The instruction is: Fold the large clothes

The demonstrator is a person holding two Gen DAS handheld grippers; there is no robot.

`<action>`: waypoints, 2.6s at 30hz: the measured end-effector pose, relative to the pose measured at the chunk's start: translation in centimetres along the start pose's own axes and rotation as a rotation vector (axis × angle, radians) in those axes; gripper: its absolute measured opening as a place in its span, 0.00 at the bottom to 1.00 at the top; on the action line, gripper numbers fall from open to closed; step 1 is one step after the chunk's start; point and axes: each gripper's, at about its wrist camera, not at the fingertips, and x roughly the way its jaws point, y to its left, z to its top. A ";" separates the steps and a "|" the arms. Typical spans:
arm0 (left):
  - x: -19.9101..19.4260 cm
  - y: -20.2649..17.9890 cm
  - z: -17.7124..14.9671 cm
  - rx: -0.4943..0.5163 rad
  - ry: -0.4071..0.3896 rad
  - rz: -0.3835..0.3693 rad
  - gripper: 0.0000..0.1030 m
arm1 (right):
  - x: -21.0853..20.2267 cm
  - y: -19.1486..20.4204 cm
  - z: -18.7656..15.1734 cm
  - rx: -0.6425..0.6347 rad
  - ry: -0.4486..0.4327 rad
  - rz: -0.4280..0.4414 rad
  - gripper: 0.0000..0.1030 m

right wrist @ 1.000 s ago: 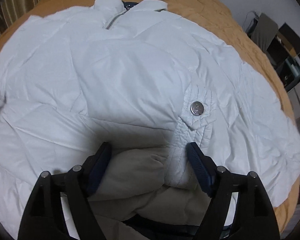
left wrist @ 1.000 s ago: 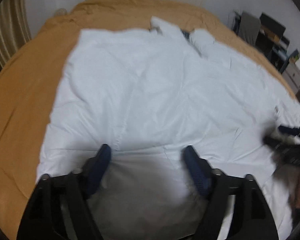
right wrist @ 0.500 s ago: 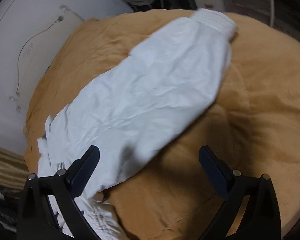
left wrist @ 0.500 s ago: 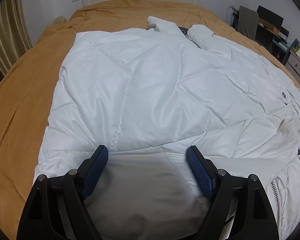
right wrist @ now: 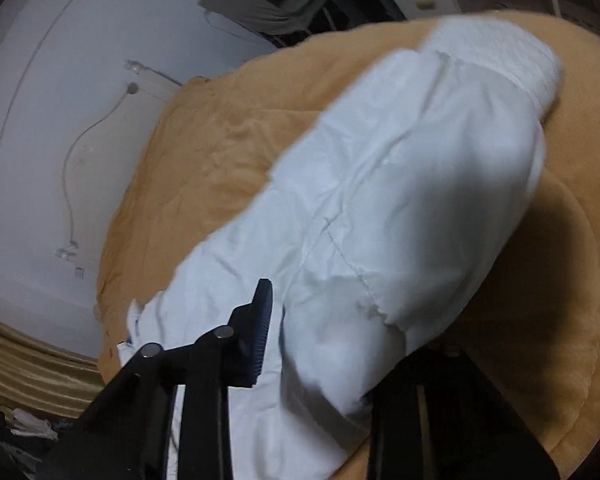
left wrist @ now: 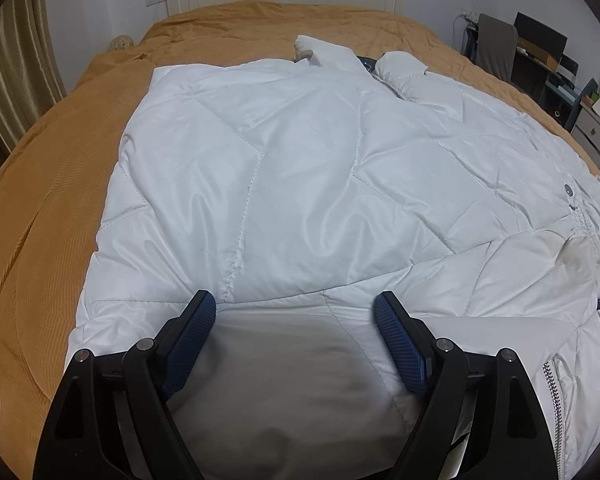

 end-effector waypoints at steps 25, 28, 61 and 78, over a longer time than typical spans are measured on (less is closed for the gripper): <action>-6.8 11.4 3.1 -0.416 -0.028 -0.262 0.80 | 15.0 25.7 -34.4 -0.769 0.490 0.195 0.15; -7.5 9.1 8.1 -0.413 0.007 -0.361 0.80 | 14.9 25.7 -34.8 -0.813 0.455 0.181 0.15; -1.6 -12.0 17.5 0.043 0.500 -0.161 0.09 | 11.3 24.5 -36.2 -0.838 0.421 0.221 0.42; -3.8 10.4 7.0 -0.343 0.309 -0.286 0.09 | 4.0 26.8 -29.4 -0.686 0.153 0.253 0.97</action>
